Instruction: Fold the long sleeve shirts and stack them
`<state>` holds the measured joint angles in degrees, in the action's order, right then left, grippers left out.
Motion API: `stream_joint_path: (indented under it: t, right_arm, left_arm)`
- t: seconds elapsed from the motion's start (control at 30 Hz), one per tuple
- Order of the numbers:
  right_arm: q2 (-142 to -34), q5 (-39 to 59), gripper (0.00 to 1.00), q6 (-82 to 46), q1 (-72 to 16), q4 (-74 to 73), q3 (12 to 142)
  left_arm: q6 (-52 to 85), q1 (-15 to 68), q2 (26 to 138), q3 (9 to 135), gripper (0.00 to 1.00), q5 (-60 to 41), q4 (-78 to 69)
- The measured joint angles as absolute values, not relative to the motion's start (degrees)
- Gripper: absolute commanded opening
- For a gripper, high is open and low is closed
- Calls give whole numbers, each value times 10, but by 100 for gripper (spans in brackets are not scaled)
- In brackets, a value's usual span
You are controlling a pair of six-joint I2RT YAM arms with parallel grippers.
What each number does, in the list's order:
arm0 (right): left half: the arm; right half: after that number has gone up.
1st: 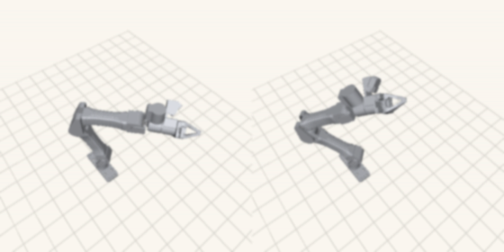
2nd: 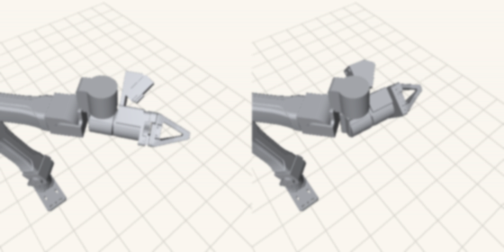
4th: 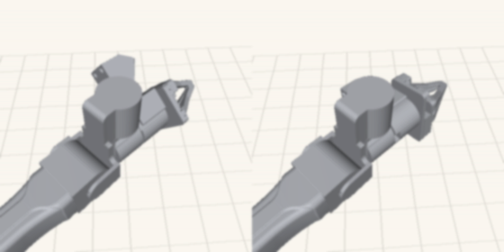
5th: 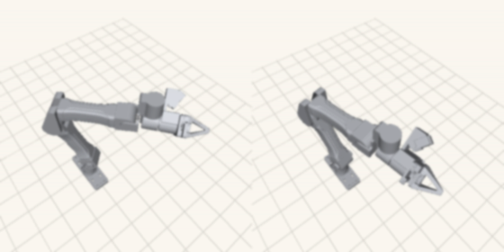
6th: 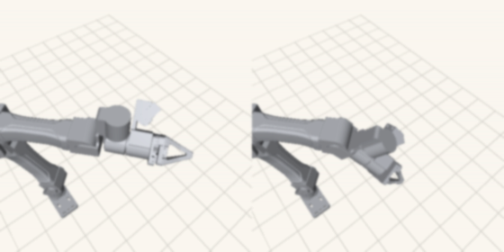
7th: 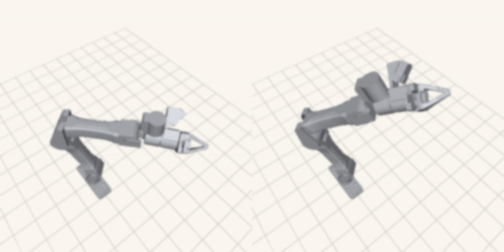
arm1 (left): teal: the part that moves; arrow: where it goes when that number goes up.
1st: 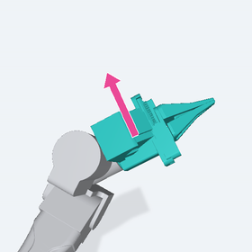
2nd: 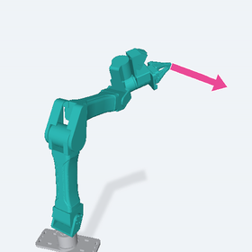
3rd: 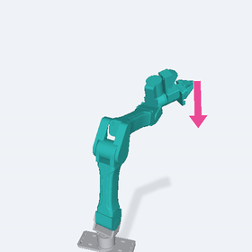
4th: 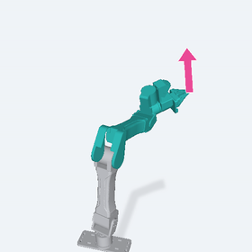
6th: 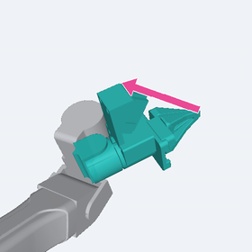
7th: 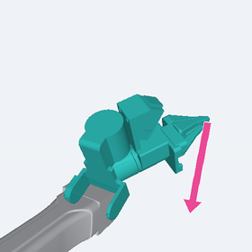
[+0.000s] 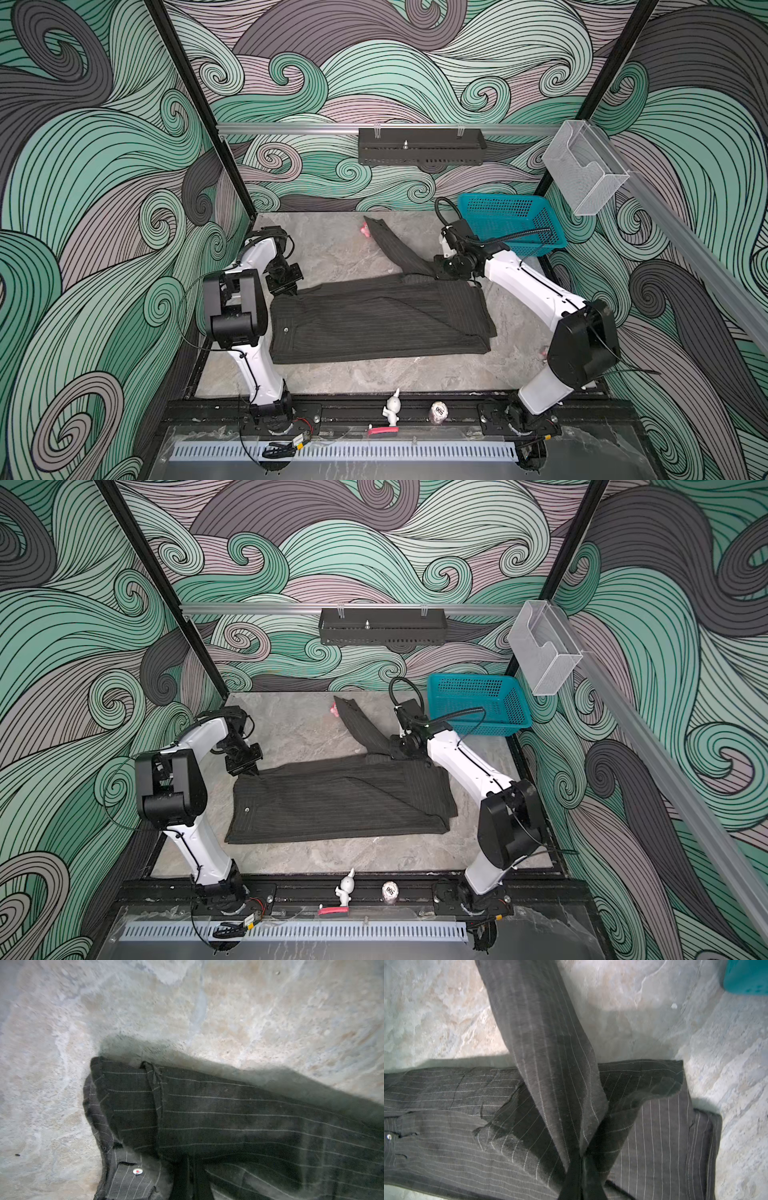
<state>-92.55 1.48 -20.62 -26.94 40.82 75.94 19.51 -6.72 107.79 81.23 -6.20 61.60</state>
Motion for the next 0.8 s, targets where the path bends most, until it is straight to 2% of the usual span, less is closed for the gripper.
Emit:
stream_joint_path:
  t: [0.17,0.27,0.3,0.43,0.5,0.67,0.8]
  right_arm:
    - [-902,10,0,-218,-286,399,705]
    - [-898,6,0,-222,-288,394,676]
    - [-897,4,0,-225,-288,392,665]
    - [-894,3,0,-230,-288,382,634]
    - [-890,3,0,-231,-291,376,620]
    - [-863,4,6,-232,-300,369,592]
    - [-846,4,22,-234,-303,369,586]
  left_arm:
    - [195,-58,1078,808,0,-60,613]
    - [195,-57,1077,800,4,-56,608]
    - [195,-56,1076,796,7,-55,608]
    - [194,-56,1065,781,32,-50,608]
    - [196,-56,1049,774,40,-45,608]
    - [205,-57,977,767,49,-46,609]
    - [225,-58,949,766,50,-75,607]
